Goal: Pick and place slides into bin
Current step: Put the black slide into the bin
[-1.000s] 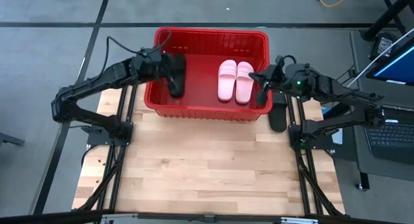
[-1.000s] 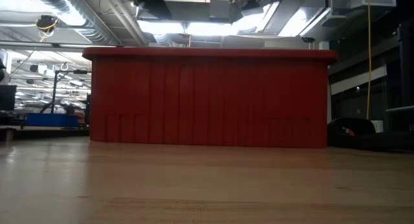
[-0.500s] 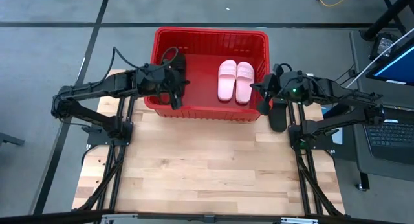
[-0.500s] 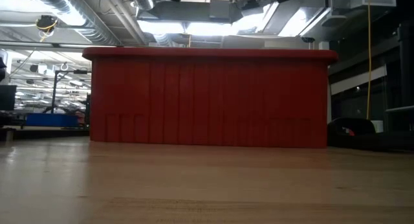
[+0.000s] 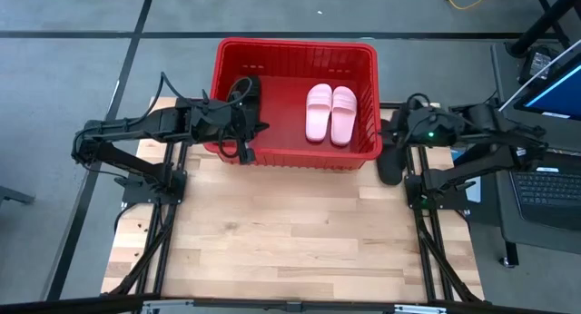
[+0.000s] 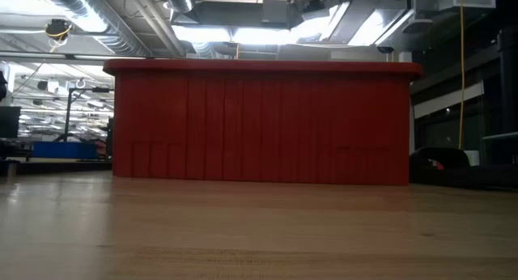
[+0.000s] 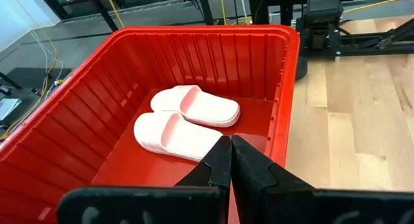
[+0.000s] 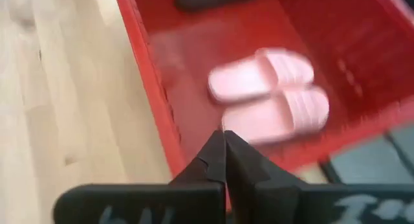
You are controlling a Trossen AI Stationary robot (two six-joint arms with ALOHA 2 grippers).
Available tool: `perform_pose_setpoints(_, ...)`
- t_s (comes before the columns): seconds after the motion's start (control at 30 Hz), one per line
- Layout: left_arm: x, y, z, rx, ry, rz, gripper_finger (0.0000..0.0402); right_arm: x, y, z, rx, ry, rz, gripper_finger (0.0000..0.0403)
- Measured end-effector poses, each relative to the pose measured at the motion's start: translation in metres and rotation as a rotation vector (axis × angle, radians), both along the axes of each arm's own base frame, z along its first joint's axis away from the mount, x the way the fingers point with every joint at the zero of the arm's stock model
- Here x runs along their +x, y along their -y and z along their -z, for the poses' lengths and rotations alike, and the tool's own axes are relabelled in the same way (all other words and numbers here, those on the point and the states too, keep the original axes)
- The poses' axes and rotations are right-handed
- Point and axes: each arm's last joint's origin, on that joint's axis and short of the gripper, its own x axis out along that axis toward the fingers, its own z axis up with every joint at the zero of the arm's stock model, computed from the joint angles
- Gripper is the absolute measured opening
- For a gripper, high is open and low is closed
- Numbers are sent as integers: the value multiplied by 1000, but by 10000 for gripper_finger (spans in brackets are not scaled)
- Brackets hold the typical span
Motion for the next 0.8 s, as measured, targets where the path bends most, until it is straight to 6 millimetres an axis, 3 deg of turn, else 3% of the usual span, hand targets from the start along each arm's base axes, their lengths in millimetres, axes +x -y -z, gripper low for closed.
perform_pose_setpoints(0.17, 0, 0, 0, 0, 0, -1, 3, -24, -1, 7, 87, -176, 124, 2)
perform_pose_setpoints(0.33, 0, 0, 0, -20, 10, -12, 1, -25, -2, 27, 93, -189, 121, 2)
perform_pose_setpoints(0.57, 0, 0, 0, -61, 29, -34, 1, -34, -1, 75, 105, -321, 222, 4)
perform_pose_setpoints(0.8, 0, 0, 0, -63, 30, -36, 2, -29, 0, 122, 38, -389, 253, 6)
